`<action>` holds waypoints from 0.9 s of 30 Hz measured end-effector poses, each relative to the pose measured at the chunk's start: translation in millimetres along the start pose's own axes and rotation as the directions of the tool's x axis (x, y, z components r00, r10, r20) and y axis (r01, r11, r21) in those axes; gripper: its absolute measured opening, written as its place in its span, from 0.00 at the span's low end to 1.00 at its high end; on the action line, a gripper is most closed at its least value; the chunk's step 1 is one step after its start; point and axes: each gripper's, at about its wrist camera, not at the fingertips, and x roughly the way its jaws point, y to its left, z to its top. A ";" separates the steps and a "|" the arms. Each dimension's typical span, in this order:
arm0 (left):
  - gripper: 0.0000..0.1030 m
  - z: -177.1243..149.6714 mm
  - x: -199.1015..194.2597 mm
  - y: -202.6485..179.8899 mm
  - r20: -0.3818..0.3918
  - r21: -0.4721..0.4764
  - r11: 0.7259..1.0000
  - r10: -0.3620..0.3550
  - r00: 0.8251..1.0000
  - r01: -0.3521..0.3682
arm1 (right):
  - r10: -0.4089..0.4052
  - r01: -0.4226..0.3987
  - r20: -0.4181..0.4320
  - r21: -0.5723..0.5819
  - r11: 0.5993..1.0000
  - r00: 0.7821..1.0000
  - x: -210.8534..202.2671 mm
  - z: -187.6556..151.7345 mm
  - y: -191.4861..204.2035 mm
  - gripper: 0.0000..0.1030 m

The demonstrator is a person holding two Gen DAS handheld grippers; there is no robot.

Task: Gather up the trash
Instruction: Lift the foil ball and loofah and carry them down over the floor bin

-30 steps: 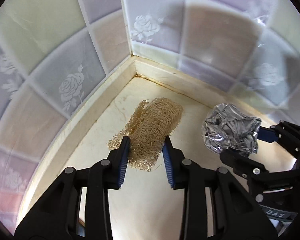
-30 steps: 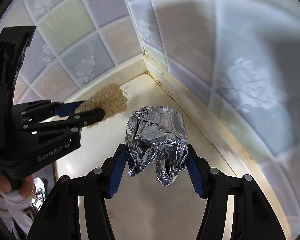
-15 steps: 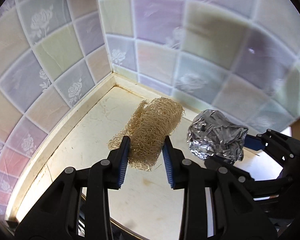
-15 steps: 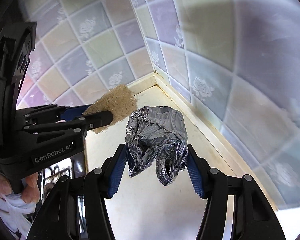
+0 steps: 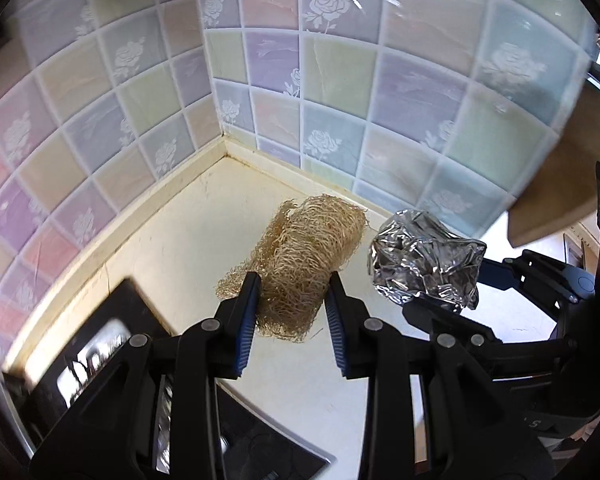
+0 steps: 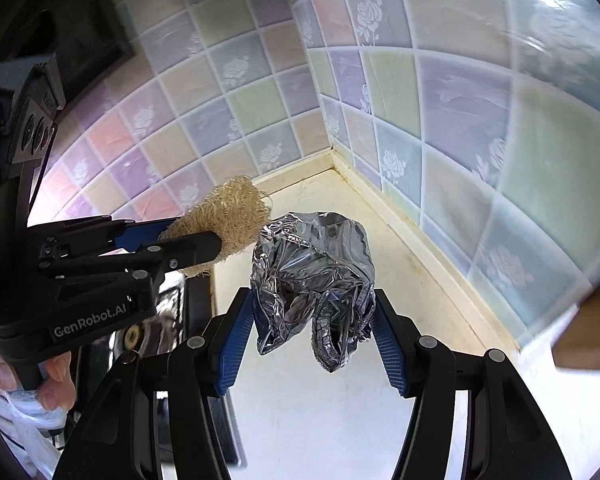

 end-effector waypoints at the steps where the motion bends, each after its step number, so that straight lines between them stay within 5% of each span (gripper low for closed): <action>1: 0.28 -8.9 -9.0 -4.5 0.003 -0.009 1.000 0.004 1.000 -0.004 | 0.005 -0.005 0.000 -0.005 1.000 1.000 -7.2 -6.8 0.8 0.56; 16: 0.28 -182.8 -89.8 -96.0 0.016 -0.169 0.980 0.107 0.994 -0.103 | 0.064 -0.066 -0.026 -0.108 0.992 0.998 -115.2 -164.6 -7.9 0.56; 27: 0.28 -334.4 -79.7 -151.7 -0.074 -0.244 0.962 0.106 0.992 -0.121 | 0.027 -0.043 -0.138 -0.120 0.992 0.990 -120.1 -322.6 -22.1 0.56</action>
